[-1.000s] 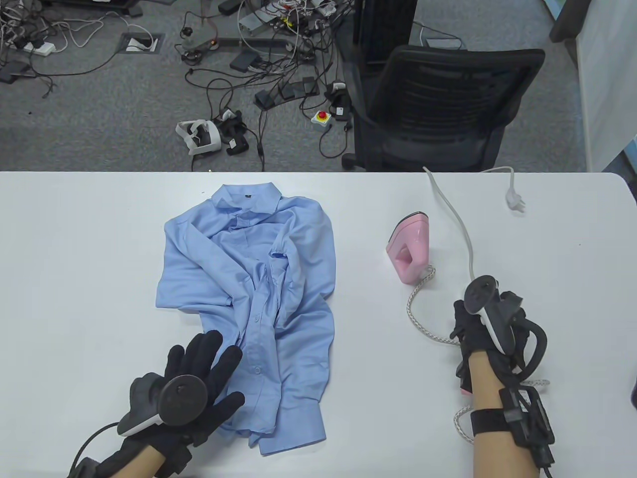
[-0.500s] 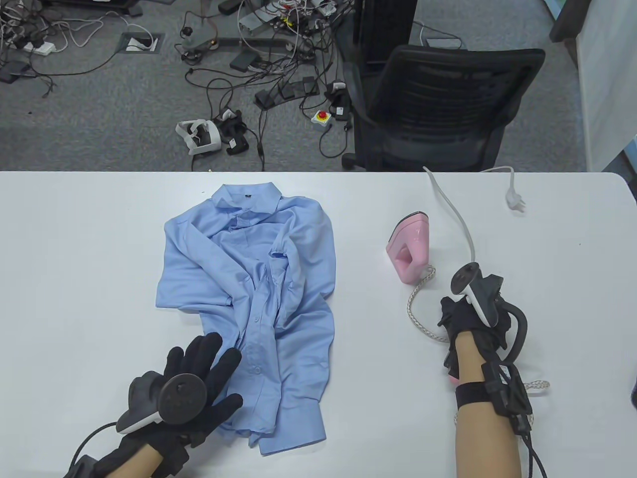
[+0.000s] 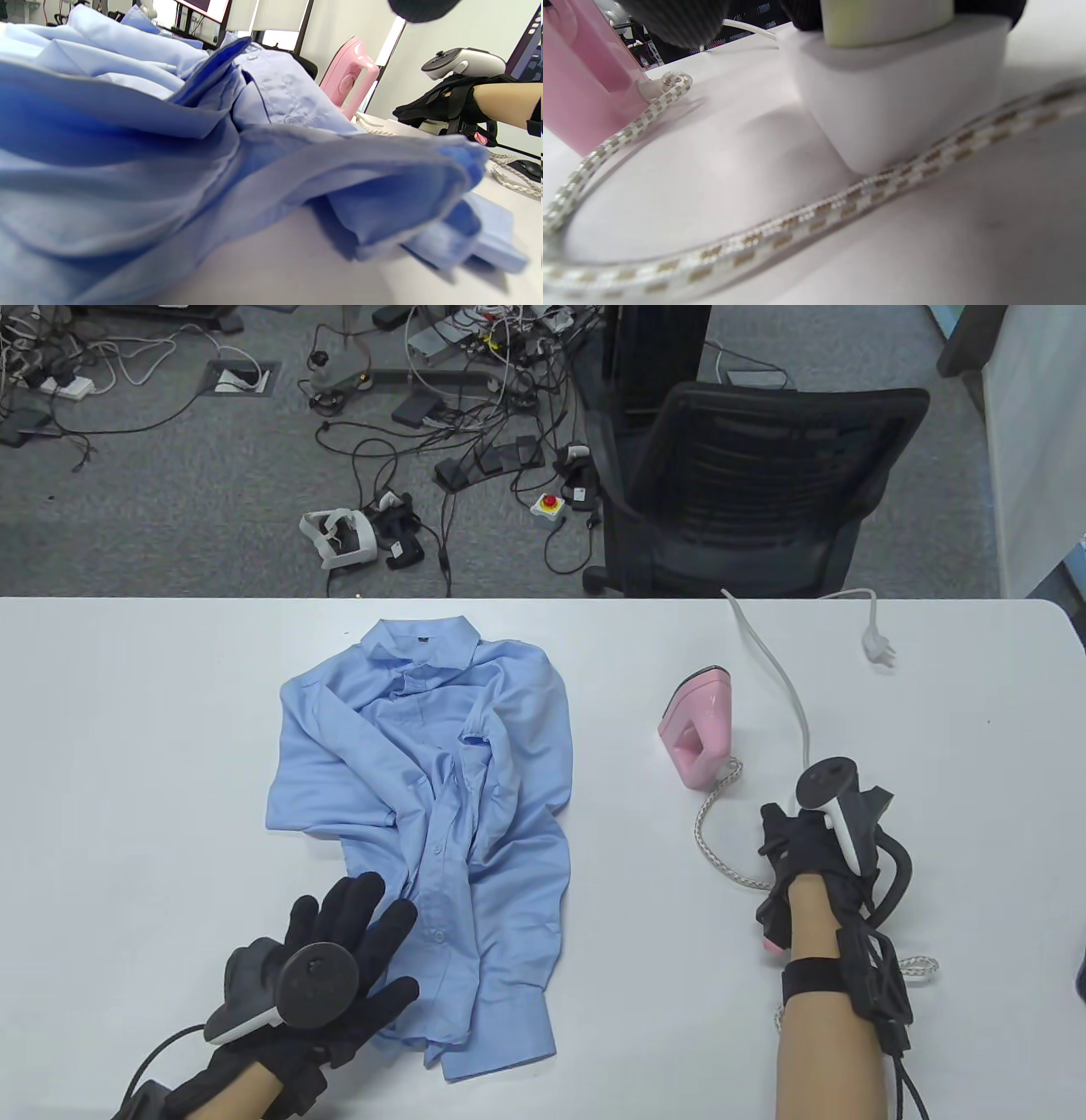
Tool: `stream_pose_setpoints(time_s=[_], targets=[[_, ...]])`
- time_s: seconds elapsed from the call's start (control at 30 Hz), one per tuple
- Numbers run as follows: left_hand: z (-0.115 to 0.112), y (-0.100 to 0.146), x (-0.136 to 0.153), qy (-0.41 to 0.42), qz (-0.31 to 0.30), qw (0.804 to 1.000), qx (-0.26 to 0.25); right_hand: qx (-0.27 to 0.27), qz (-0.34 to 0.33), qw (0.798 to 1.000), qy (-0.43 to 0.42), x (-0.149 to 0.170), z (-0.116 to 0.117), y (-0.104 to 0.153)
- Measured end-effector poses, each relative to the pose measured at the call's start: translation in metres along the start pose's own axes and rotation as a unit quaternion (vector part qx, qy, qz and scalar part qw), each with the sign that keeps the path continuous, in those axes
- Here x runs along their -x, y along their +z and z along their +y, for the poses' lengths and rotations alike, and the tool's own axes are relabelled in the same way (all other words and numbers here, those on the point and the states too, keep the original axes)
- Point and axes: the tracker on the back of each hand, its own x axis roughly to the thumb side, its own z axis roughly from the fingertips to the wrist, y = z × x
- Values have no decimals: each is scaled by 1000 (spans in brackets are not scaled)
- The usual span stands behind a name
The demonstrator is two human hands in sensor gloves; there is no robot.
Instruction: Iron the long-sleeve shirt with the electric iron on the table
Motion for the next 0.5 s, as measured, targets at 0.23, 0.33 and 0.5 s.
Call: stream_pose_setpoints(time_s=[0.23, 0.33, 0.5], targets=[[9, 7, -3, -6, -13, 997, -79, 47, 13, 999, 24, -3, -13, 13], [9, 7, -3, -10, -15, 997, -75, 170, -50, 983, 46, -15, -30, 44], [9, 6, -1, -1, -13, 997, -75, 235, -163, 958, -1, -40, -39, 116]])
